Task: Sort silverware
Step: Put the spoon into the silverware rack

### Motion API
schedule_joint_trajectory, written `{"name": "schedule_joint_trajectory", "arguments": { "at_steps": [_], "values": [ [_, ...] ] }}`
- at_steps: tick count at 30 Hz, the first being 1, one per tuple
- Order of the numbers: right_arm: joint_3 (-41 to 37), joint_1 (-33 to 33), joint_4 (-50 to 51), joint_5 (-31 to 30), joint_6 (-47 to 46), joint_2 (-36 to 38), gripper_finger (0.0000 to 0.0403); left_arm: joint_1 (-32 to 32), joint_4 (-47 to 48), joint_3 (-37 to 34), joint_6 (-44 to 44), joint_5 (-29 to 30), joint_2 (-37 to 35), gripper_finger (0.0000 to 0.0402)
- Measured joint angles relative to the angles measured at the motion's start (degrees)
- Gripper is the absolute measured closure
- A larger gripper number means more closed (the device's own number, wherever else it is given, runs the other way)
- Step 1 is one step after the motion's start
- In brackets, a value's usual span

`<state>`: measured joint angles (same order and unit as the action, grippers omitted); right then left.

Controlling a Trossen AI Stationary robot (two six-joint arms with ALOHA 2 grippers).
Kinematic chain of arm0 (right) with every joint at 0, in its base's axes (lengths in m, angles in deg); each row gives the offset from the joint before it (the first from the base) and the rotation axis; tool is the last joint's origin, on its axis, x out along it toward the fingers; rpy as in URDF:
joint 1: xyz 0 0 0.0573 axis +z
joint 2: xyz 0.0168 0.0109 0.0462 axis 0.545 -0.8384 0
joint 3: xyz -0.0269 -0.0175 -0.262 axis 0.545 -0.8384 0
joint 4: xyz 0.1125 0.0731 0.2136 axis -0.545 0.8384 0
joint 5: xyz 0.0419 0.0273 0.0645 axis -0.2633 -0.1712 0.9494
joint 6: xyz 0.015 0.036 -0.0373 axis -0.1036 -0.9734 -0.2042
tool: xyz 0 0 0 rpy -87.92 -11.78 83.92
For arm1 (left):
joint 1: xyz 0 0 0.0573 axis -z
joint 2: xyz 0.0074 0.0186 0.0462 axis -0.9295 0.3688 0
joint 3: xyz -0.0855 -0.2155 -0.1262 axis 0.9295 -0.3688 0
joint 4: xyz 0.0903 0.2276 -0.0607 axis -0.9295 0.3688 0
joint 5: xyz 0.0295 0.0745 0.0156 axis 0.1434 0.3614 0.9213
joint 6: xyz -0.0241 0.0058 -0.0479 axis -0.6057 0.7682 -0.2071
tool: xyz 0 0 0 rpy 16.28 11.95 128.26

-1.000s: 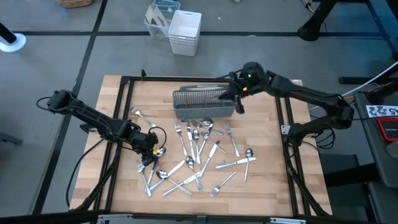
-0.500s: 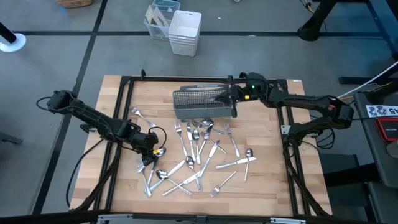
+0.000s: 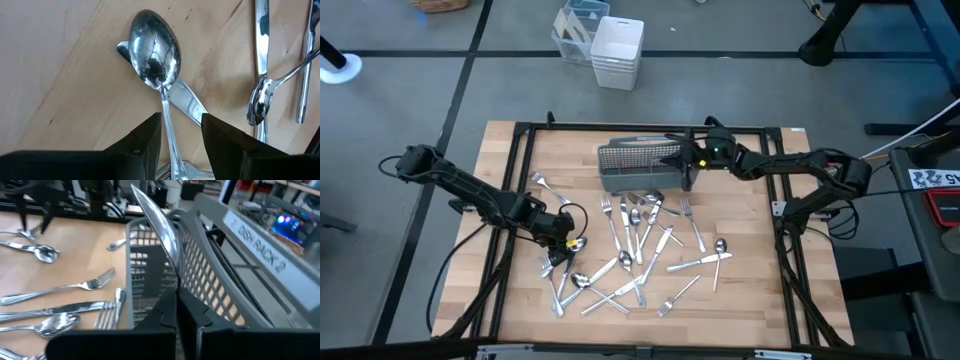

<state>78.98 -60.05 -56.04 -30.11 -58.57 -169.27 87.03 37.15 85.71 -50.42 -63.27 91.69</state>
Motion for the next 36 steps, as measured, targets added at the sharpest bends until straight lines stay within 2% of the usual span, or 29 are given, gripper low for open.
{"name": "schedule_joint_trajectory", "arguments": {
  "at_steps": [6, 9, 18, 27, 36],
  "values": [
    [0.0, 0.0, 2.3, -6.2, -0.3, -0.3, 0.0398, 0.0, 0.0, 0.0, 0.0, 0.0, 0.0, 0.0269],
    [0.0, 0.0, 3.3, -7.1, -0.3, -0.3, 0.0398, 0.0, 0.0, 0.0, 0.0, 0.0, 0.0, 0.0269],
    [0.0, 0.0, 5.0, -7.2, -0.4, -0.3, 0.0396, 0.0, 0.0, 0.0, 0.0, 0.0, 0.0, 0.0269],
    [0.0, 0.0, 7.0, -6.8, -0.5, -0.3, 0.0330, 0.0, 0.0, 0.0, 0.0, 0.0, 0.0, 0.0269],
    [0.0, 0.0, 8.7, -6.7, -0.5, 1.2, 0.0321, 0.0, 0.0, 0.0, -0.2, 0.0, 0.0, 0.0269]
  ]
}}
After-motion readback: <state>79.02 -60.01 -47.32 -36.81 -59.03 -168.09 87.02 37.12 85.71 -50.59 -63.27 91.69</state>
